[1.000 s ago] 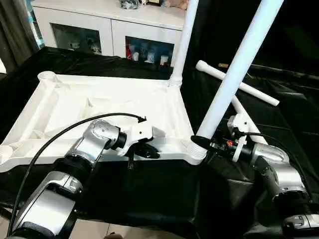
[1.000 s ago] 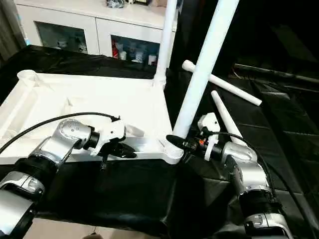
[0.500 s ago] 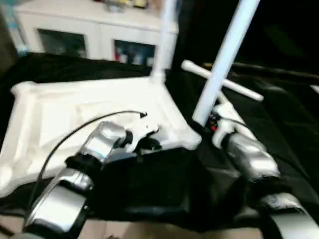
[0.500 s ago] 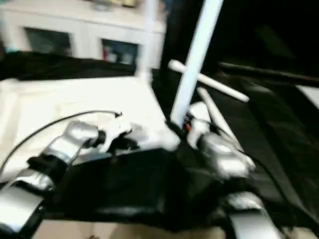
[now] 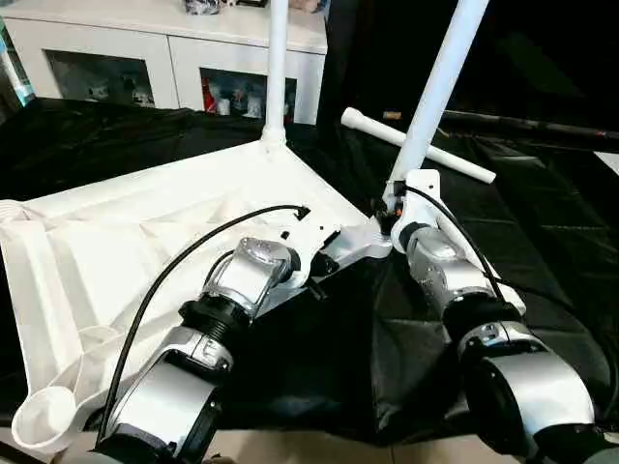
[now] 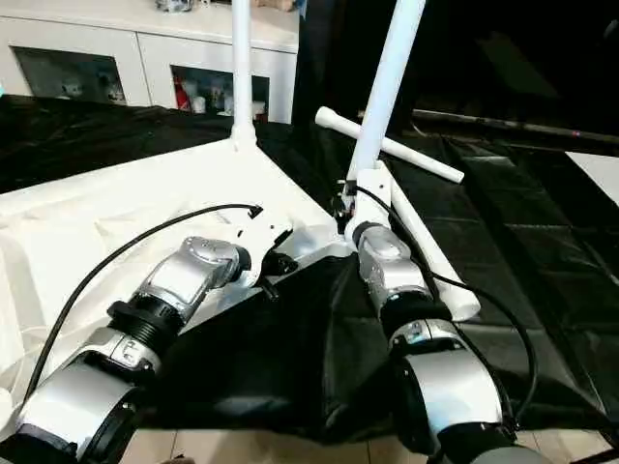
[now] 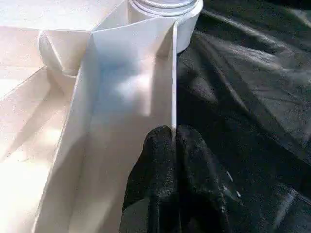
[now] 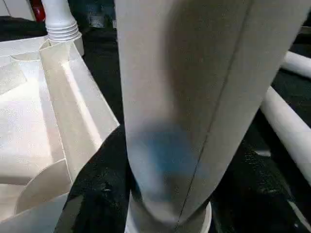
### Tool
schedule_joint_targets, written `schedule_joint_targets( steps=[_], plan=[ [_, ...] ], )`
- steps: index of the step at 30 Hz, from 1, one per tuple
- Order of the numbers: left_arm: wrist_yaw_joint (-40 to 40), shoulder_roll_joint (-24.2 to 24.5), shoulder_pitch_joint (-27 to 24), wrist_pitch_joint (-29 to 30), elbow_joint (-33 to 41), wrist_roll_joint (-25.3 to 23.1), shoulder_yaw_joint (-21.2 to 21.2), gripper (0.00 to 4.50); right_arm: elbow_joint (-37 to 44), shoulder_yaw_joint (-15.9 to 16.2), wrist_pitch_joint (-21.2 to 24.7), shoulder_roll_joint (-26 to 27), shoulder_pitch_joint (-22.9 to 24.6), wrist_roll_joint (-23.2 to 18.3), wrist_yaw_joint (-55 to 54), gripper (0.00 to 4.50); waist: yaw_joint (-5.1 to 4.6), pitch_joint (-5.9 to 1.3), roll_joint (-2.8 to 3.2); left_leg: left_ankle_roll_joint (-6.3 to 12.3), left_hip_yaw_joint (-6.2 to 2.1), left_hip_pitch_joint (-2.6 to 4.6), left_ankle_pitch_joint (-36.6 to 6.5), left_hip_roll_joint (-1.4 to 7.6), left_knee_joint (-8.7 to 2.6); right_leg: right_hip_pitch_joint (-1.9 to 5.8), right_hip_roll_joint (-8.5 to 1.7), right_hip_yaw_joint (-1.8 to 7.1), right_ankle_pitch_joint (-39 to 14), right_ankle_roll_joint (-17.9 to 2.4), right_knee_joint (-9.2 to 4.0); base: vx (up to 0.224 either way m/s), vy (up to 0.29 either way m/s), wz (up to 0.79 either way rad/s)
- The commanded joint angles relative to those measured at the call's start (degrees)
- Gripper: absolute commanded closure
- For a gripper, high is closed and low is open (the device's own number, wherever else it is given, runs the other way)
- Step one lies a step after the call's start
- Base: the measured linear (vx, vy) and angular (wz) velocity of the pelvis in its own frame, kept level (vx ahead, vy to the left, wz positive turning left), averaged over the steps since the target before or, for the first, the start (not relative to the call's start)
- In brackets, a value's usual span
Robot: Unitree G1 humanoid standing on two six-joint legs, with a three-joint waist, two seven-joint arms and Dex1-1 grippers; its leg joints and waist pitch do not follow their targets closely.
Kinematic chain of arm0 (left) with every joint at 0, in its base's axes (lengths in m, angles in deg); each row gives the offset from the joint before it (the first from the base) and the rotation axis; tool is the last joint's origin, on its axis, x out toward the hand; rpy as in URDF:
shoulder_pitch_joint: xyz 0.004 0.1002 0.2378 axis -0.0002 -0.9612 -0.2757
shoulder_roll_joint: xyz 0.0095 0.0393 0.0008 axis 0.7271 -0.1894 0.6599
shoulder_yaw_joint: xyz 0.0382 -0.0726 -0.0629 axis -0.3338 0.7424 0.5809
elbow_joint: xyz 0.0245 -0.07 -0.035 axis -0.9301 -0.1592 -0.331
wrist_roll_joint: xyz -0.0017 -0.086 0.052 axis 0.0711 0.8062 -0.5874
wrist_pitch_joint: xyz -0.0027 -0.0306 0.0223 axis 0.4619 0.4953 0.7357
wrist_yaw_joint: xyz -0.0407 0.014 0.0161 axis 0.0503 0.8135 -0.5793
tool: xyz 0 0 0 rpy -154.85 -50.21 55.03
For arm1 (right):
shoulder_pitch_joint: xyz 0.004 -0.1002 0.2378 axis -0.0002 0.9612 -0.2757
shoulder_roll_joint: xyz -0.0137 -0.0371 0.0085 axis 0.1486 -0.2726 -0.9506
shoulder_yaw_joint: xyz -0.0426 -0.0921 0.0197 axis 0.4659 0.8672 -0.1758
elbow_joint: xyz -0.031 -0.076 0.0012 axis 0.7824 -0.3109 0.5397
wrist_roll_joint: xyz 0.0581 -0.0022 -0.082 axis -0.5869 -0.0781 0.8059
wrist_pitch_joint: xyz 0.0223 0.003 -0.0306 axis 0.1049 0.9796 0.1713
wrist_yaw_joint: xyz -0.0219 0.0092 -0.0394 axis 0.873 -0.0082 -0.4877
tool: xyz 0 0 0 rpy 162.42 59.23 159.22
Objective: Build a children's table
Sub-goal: Rotate leg to tighten
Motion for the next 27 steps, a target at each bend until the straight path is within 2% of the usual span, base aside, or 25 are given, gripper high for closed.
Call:
schedule_joint_targets(
  steps=[1, 2, 3, 4, 6, 8, 9, 10, 11, 12, 13, 14, 15, 20, 22, 23, 24, 25, 26, 27],
  plan=[
    [1.37, 0.31, 1.93, -1.80, 4.36, 0.45, 1.52, 4.50, -8.71, 1.99, 4.60, 1.68, 4.40, 3.40, -0.06, 2.64, -0.08, -2.49, 0.91, -1.32, -1.05, -0.21, -14.96, 3.38, -5.53, 0.69, -4.83, 4.71, -18.50, -7.16, -5.88, 0.053, -0.013, 0.00],
    [1.06, 0.84, 1.66, -1.66, 4.85, 0.48, 1.39, 4.50, -9.01, 2.16, 4.44, 1.78, 4.15, 3.81, 0.74, 2.64, -0.04, -2.79, 0.82, -1.18, -0.96, -0.51, -12.41, 3.38, -5.45, 1.13, -4.83, 4.78, -14.72, -7.95, -5.34, 0.053, -0.012, -0.03],
    [0.76, 1.27, 1.54, -1.75, 5.03, 0.52, 1.28, 4.50, -9.09, 2.28, 3.62, 1.84, 3.95, 4.04, 2.02, 2.64, -0.01, -2.94, 0.80, -0.89, -0.82, -0.50, -10.82, 3.33, -5.35, 1.18, -4.75, 4.84, -12.36, -8.38, -5.11, 0.053, -0.012, -0.03],
    [0.64, 1.45, 1.51, -1.83, 5.06, 0.53, 1.22, 4.50, -9.10, 2.38, 3.12, 1.85, 3.84, 4.17, 2.63, 2.64, 0.05, -3.13, 0.64, -0.09, -0.58, -0.77, -7.36, 3.18, -5.15, 1.50, -4.70, 4.88, -7.64, -9.12, -4.54, 0.000, 0.000, 0.00],
    [-0.12, 2.11, 1.50, -2.51, 4.97, 0.43, 0.96, 4.50, -8.87, 1.87, 2.34, 1.63, 3.49, 3.61, 3.65, 2.08, 0.13, -3.22, 0.68, 1.20, -0.33, -0.78, -3.08, 3.05, -4.87, 1.62, -4.35, 4.95, -1.23, -10.40, -3.81, 0.000, 0.000, 0.00],
    [-1.39, 3.31, 1.56, -4.08, 4.62, 0.33, 0.63, 4.50, -8.48, 1.25, 1.23, 1.28, 2.55, 2.87, 5.62, 1.91, -0.04, -3.13, 0.76, 1.82, -0.11, -0.84, -3.54, 3.02, -4.98, 1.75, -4.20, 5.09, -0.89, -11.44, -3.77, 0.000, 0.000, 0.00],
    [-1.40, 3.37, 1.58, -4.11, 4.60, 0.34, 0.66, 4.50, -8.47, 1.23, 1.17, 1.26, 2.46, 2.84, 5.81, 1.85, -0.01, -3.19, 0.94, 1.77, -0.01, -0.50, -4.28, 3.09, -4.97, 1.54, -4.22, 5.19, -1.23, -11.82, -3.86, 0.000, 0.000, 0.00],
    [-1.58, 3.65, 1.64, -4.20, 4.57, 0.45, 0.75, 4.50, -8.37, 1.12, 0.86, 1.12, 2.13, 2.71, 6.44, 1.85, -0.05, -3.19, 0.61, 1.57, 0.02, -0.64, -4.40, 3.16, -4.88, 1.65, -4.38, 5.45, -1.03, -11.84, -3.70, 0.000, 0.000, 0.00],
    [-1.89, 4.03, 1.68, -4.49, 4.62, 0.54, 0.78, 4.50, -8.12, 1.05, 0.18, 0.92, 1.70, 2.62, 7.91, 1.61, -0.06, -3.22, 0.51, 1.72, 0.08, -0.71, -4.22, 3.08, -5.00, 1.79, -4.11, 5.45, -1.06, -11.83, -3.67, 0.000, 0.000, 0.00],
    [-1.80, 4.24, 1.75, -4.55, 4.60, 0.51, 0.86, 4.50, -7.93, 1.05, -0.19, 0.78, 1.43, 2.59, 8.65, 1.51, 0.07, -3.10, 0.76, 1.90, 0.29, -0.38, -4.72, 3.14, -4.95, 1.37, -4.15, 5.59, -1.58, -12.06, -3.83, 0.000, 0.000, 0.00],
    [-1.94, 4.58, 1.78, -4.94, 4.64, 0.40, 0.75, 4.50, -7.72, 1.00, -0.61, 0.56, 1.09, 2.64, 9.43, 1.47, 0.02, -3.24, 0.81, 2.07, 0.34, -0.36, -3.72, 3.19, -4.82, 1.44, -4.15, 5.73, 0.19, -12.69, -3.54, 0.000, 0.000, 0.00],
    [-2.17, 4.83, 1.77, -5.30, 4.67, 0.33, 0.62, 4.50, -7.51, 1.09, -1.03, 0.39, 0.91, 2.69, 10.33, 1.42, 0.00, -3.30, 0.63, 2.42, 0.49, -0.31, -2.65, 3.14, -4.66, 1.36, -4.02, 5.79, 2.27, -13.27, -3.35, 0.000, 0.000, 0.00],
    [-2.58, 5.32, 1.77, -5.77, 4.66, 0.30, 0.45, 4.50, -7.03, 1.20, -1.85, 0.03, 0.63, 2.82, 12.22, 1.18, 0.02, -3.23, 0.54, 2.66, 0.55, -0.33, -2.63, 3.10, -4.66, 1.34, -3.96, 5.78, 2.53, -13.51, -3.33, 0.000, 0.000, 0.00],
    [-5.62, 6.81, 1.56, -8.30, 4.60, 1.06, 0.24, 4.50, -4.54, 1.83, -3.67, -2.06, 0.84, 3.09, 18.85, 0.89, 0.04, -3.25, 0.44, 3.77, 0.80, -0.47, -2.04, 3.09, -4.40, 1.48, -3.97, 5.88, 2.96, -14.47, -3.19, 0.000, 0.000, 0.00],
    [-9.50, 8.39, 1.00, -10.74, 4.50, 1.56, -0.52, 4.50, -0.37, 2.91, -4.26, -4.47, 2.77, 2.61, 26.37, 0.71, 0.18, -3.35, 0.40, 4.91, 0.95, -0.35, -0.43, 2.98, -4.09, 1.43, -3.79, 5.88, 5.61, -14.96, -2.98, 0.000, 0.000, 0.00],
    [-11.34, 9.16, 0.69, -11.80, 4.48, 1.81, -0.85, 4.50, 1.94, 3.79, -4.43, -5.83, 4.04, 2.61, 30.08, 0.58, 0.45, -3.73, 0.21, 7.27, 0.95, -0.42, 3.20, 2.94, -3.58, 1.62, -3.65, 5.85, 11.27, -15.53, -2.27, 0.000, 0.000, 0.00],
    [-12.87, 9.66, 0.38, -12.96, 4.62, 2.10, -1.09, 4.50, 3.42, 4.40, -4.50, -6.75, 4.93, 2.69, 32.29, 0.58, 0.39, -3.90, 0.16, 8.12, 0.94, -0.42, 5.04, 2.86, -3.31, 1.49, -3.51, 5.82, 13.90, -16.09, -1.85, 0.000, 0.000, 0.00],
    [-16.18, 10.52, -0.39, -14.43, 5.42, 2.90, -1.56, 4.50, 5.86, 5.02, -3.88, -8.22, 6.41, 2.27, 35.64, 0.49, 0.45, -3.92, -0.07, 10.16, 0.97, -0.68, 7.76, 2.63, -2.98, 1.51, -3.37, 5.74, 17.67, -16.76, -1.51, 0.000, 0.000, 0.00],
    [-17.45, 10.87, -0.70, -14.55, 5.77, 3.19, -1.74, 4.50, 6.69, 5.10, -3.51, -8.77, 6.92, 2.00, 37.08, 0.37, 0.50, -3.97, -0.07, 11.52, 0.97, -0.61, 8.77, 2.79, -2.83, 1.30, -3.58, 5.71, 19.31, -17.65, -1.27, 0.000, 0.000, 0.00],
    [-17.45, 10.87, -0.70, -14.55, 5.77, 3.19, -1.74, 4.50, 6.69, 5.10, -3.51, -8.77, 6.92, 2.00, 37.08, 0.28, 0.40, -3.90, -0.09, 11.91, 1.03, -0.59, 8.76, 2.84, -2.85, 1.16, -3.56, 5.69, 19.05, -18.14, -1.30, 0.000, 0.000, 0.00]
  ],
)
